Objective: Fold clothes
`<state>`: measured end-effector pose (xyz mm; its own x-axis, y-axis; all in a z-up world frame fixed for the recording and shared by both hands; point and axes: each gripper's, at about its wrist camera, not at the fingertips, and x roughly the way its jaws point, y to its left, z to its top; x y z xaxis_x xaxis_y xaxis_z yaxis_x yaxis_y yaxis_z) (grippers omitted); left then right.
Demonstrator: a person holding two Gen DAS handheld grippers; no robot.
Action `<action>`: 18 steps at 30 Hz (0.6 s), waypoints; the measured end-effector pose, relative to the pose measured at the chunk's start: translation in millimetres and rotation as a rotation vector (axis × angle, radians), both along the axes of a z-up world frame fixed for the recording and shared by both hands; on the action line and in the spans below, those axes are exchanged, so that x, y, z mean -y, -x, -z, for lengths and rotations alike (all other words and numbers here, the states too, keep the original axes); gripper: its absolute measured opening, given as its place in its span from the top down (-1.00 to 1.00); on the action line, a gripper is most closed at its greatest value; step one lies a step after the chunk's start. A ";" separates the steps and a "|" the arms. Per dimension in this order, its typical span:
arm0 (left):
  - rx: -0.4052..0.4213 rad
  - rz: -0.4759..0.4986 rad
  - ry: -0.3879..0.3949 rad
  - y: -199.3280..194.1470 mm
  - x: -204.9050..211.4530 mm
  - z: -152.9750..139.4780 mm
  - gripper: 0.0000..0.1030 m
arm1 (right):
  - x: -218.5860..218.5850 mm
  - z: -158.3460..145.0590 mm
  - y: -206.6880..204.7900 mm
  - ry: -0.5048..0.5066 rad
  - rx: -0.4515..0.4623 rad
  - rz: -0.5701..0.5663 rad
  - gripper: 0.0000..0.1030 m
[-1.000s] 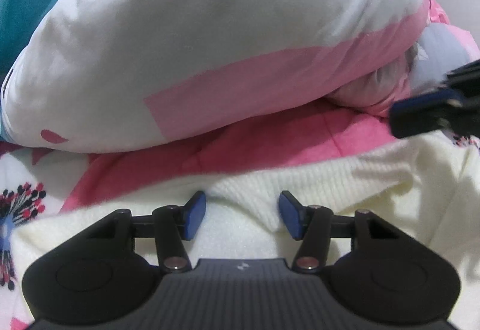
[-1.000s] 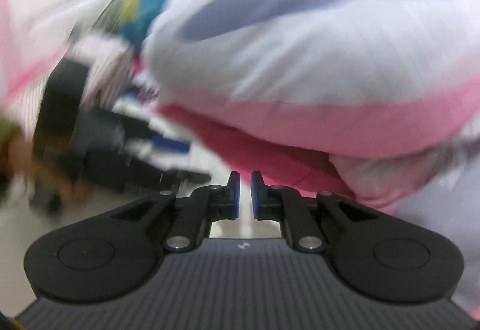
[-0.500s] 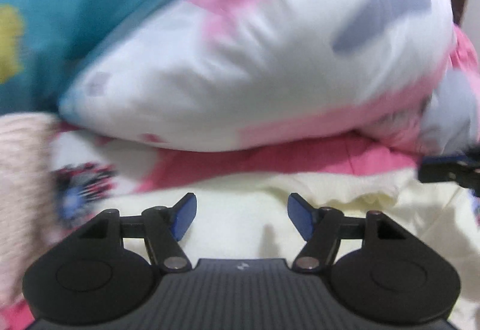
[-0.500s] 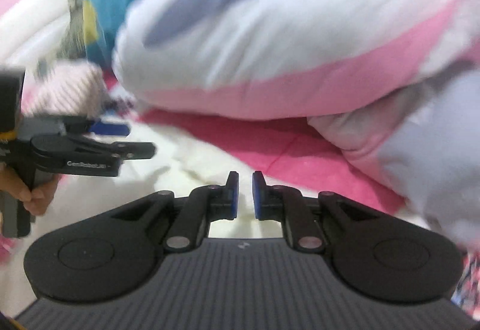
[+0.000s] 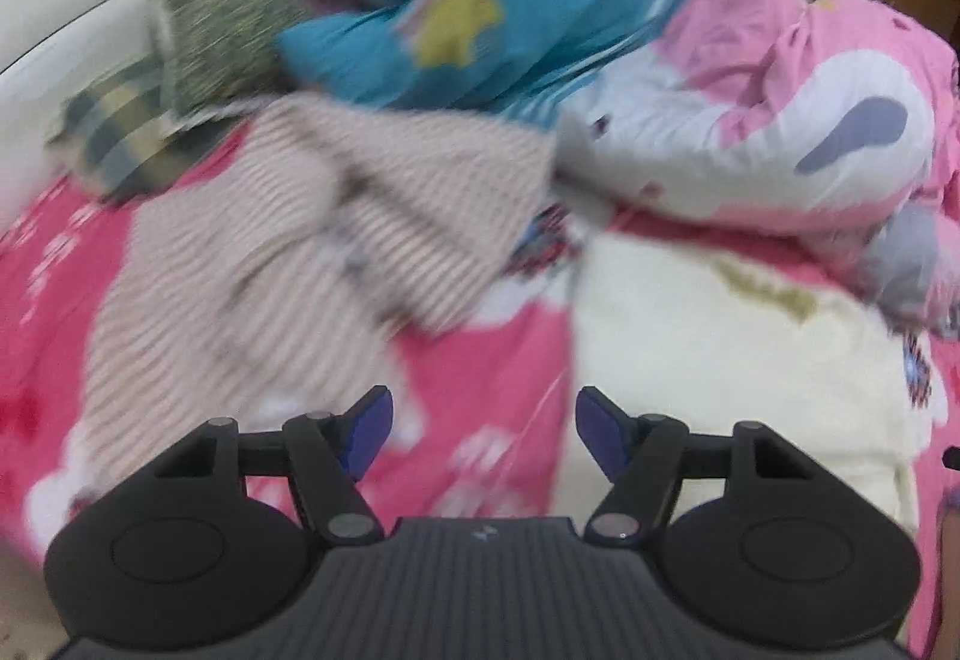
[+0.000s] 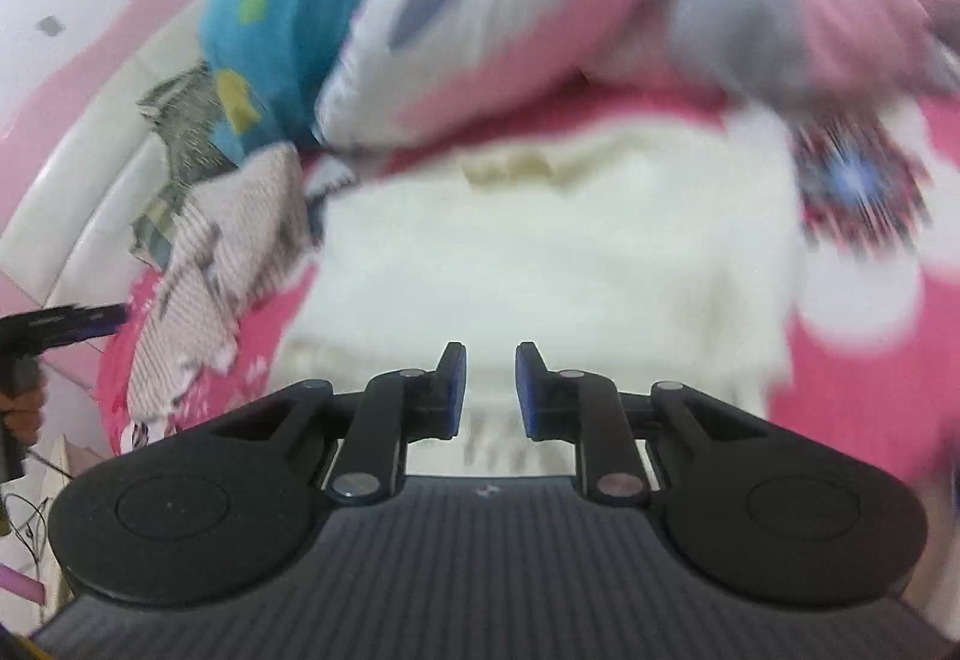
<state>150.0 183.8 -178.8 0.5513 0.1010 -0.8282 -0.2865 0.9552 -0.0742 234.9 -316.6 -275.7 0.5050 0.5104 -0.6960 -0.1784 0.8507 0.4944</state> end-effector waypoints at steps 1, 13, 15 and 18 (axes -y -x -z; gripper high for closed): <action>-0.009 -0.005 -0.004 14.9 -6.6 -4.7 -0.31 | 1.0 2.3 14.1 0.009 -0.031 0.025 0.66; -0.088 0.039 0.067 126.2 -50.4 -25.0 -0.32 | -13.7 -32.6 154.8 0.050 -0.210 0.233 0.60; -0.107 0.078 0.121 130.8 -38.8 -4.1 -0.32 | -18.5 -36.0 170.6 0.071 -0.232 0.253 0.60; -0.152 0.126 0.197 130.4 -15.5 37.5 -0.32 | -22.2 -38.1 190.7 0.098 -0.247 0.272 0.48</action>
